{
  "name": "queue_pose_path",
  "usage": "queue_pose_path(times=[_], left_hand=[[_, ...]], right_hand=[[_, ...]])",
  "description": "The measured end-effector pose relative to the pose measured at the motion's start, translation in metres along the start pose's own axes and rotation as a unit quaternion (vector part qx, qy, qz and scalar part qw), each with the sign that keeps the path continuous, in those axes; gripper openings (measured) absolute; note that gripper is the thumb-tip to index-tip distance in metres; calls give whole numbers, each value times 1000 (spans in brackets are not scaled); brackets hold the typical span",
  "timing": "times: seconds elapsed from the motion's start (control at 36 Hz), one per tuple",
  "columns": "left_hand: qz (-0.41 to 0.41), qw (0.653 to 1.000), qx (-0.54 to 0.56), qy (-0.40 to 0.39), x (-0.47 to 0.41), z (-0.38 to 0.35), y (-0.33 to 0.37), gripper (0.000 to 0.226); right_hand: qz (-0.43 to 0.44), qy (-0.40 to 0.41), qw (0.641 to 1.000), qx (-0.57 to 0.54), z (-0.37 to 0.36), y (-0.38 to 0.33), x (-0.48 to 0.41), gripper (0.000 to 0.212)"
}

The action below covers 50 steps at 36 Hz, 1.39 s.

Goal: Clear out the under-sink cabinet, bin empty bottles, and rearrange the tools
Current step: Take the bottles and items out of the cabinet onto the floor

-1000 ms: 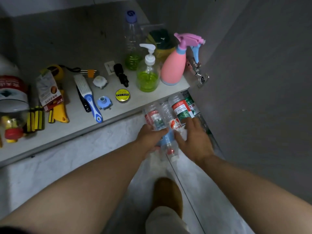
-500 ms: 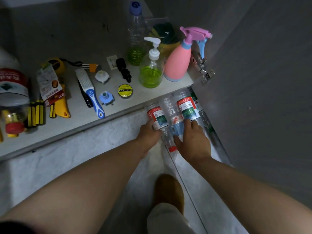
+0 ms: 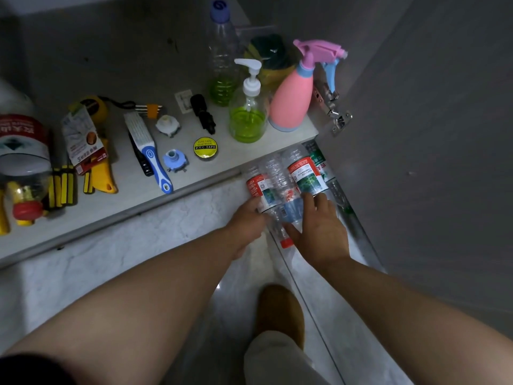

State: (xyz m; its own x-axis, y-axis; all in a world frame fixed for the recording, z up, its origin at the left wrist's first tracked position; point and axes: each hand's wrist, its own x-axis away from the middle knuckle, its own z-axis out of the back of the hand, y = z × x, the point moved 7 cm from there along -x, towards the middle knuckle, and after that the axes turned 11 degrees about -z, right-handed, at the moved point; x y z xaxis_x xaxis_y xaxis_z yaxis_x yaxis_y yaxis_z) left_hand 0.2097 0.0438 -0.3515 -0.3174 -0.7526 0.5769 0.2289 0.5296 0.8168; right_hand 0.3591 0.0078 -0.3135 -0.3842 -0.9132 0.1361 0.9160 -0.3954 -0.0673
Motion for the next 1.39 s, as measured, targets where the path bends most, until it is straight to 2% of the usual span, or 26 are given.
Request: queue_pose_path(times=[0.08, 0.17, 0.25, 0.36, 0.44, 0.56, 0.67, 0.78, 0.83, 0.89, 0.94, 1.0, 1.06, 1.14, 1.25, 1.33, 1.39], left_hand=[[0, 1000, -11, 9, 0, 4, 0, 46], [-17, 999, -34, 14, 4, 11, 6, 38], [-45, 995, -84, 6, 12, 23, 19, 21], [-67, 983, -171, -18, 32, 52, 42, 20], [-104, 951, -291, -32, 47, 85, 67, 29], [-154, 884, -439, -44, 72, 142, 100, 28], [-201, 837, -507, 50, 91, 213, 128, 25], [-186, 811, -529, 169, 98, 293, 127, 24], [-141, 801, -514, 272, 101, 336, 117, 30], [-85, 803, -463, 364, 103, 371, 101, 46], [-20, 832, -385, 399, 101, 397, 79, 77], [13, 868, -309, 389, 93, 411, 58, 99], [18, 890, -248, 382, 88, 415, 45, 97], [10, 895, -188, 405, 89, 415, 39, 81], [-60, 912, -44, 403, 98, 400, 51, 66], [-134, 934, 101, 316, 102, 368, 72, 61], [-147, 942, 168, 251, 103, 343, 85, 60]], right_hand=[[11, -1, 1000, -14, 3, 1, -1, 73], [36, 6, 999, -38, 14, -2, -1, 59], [84, -6, 995, -59, 28, -13, -2, 49], [147, -35, 986, -76, 54, -40, 0, 41], [211, -31, 974, -72, 79, -73, 4, 29], [282, -55, 957, -50, 100, -129, 8, 22], [330, -115, 937, -21, 101, -191, 8, 27], [313, -168, 934, -33, 90, -252, 1, 14], [299, -180, 936, -55, 84, -281, -6, 9], [269, -199, 939, -82, 75, -306, -13, 14], [241, -208, 943, -98, 64, -328, -19, 24], [215, -202, 949, -108, 53, -345, -24, 30], [181, -196, 954, -139, 49, -354, -25, 28], [149, -226, 942, -200, 47, -360, -19, 21], [129, -352, 864, -335, 57, -368, 4, 28], [152, -394, 802, -423, 73, -371, 10, 23], [156, -398, 786, -446, 83, -366, 11, 43]])
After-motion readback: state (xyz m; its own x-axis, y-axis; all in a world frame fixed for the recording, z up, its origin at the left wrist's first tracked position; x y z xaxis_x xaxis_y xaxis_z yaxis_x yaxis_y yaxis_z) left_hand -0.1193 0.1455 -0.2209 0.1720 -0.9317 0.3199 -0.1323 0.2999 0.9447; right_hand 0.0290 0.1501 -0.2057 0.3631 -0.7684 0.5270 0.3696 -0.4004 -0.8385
